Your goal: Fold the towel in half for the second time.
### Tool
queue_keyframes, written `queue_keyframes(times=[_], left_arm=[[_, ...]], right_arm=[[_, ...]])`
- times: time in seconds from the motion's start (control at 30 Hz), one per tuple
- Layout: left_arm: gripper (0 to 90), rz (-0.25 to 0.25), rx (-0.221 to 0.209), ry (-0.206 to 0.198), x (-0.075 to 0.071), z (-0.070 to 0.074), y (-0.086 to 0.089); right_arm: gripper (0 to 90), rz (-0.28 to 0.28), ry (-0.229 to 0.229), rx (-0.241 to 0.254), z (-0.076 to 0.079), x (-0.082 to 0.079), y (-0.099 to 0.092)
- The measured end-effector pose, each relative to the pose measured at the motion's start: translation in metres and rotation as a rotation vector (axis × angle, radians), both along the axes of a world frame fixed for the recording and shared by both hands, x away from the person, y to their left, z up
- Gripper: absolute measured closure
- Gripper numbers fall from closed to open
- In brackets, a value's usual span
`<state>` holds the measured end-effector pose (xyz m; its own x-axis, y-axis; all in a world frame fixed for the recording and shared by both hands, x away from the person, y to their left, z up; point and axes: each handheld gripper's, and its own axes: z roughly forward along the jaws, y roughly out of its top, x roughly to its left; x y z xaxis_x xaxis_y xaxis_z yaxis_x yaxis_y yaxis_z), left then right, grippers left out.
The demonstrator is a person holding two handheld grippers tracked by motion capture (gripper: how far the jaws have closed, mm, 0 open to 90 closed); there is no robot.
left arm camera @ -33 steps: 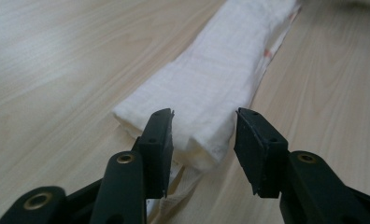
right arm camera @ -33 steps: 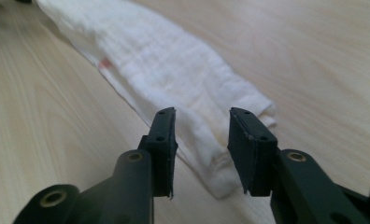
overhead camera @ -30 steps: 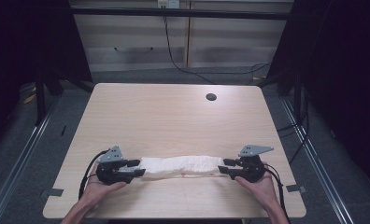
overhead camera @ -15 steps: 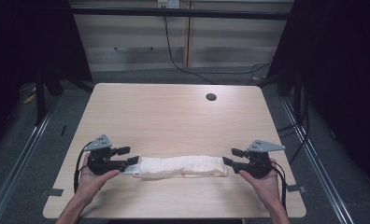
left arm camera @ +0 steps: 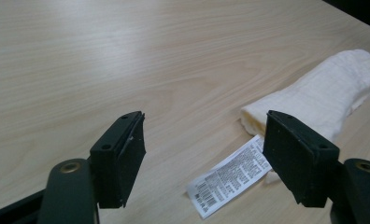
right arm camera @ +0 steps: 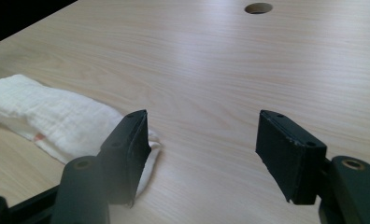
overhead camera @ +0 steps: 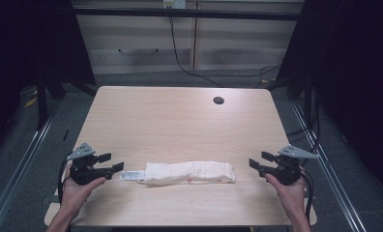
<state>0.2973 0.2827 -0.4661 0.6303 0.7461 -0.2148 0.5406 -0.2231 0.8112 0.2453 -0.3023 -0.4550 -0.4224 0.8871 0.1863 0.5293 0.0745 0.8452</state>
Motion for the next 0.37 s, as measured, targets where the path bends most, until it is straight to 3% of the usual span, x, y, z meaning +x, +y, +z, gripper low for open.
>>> queue_keyframes(times=[0.1,0.37], left_arm=[[25.5,0.017,0.001,0.002,-0.001,-0.003,0.003],[24.0,0.000,0.037,0.012,-0.001,-0.010,-0.001]], right_arm=[[33.1,-0.022,-0.001,0.019,-0.002,0.000,-0.003],[30.0,-0.035,0.027,-0.042,-0.011,0.004,0.003]])
